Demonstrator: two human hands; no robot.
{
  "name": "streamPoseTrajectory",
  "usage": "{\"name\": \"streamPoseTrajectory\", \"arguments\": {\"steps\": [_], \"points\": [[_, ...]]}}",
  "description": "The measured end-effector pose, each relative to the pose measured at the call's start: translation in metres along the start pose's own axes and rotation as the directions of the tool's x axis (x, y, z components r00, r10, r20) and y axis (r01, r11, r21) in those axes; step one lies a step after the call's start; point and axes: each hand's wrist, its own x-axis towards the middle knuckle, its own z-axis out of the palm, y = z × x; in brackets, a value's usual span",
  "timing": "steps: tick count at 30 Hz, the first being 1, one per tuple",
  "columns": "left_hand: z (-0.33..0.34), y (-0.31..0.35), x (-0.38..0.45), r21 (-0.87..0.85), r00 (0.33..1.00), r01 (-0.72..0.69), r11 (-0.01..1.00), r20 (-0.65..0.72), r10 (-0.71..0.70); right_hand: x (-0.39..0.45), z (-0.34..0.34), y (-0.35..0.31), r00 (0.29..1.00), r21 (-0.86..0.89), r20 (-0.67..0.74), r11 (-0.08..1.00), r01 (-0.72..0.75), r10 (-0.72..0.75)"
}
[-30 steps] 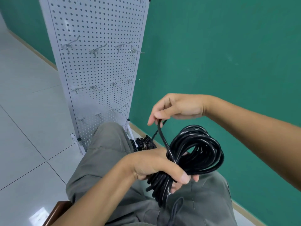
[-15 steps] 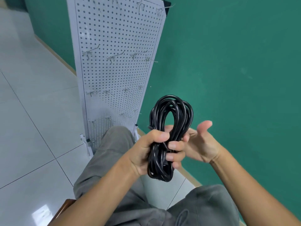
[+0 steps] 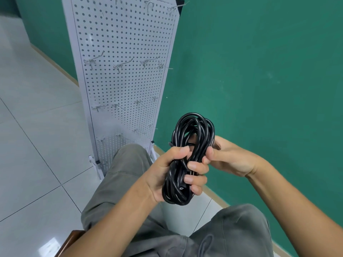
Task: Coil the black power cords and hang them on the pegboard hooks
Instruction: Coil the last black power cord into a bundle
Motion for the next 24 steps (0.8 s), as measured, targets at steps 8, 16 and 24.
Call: {"name": "streamPoseTrajectory", "arguments": {"steps": [8, 16, 24], "points": [[-0.002, 0.002, -0.002, 0.096, 0.995, 0.029, 0.995, -0.096, -0.019, -0.018, 0.003, 0.004, 0.974, -0.179, -0.208, 0.983, 0.052, -0.089], [0.009, 0.006, 0.001, 0.278, 0.965, 0.017, 0.96, -0.254, 0.056, -0.028, 0.004, 0.012, 0.923, -0.192, -0.368, 0.98, 0.046, -0.116], [0.019, 0.005, 0.004, 0.439, 0.898, -0.02, 0.898, -0.386, 0.209, -0.032, 0.006, 0.016, 0.874, -0.201, -0.476, 0.98, -0.001, -0.097]]}}
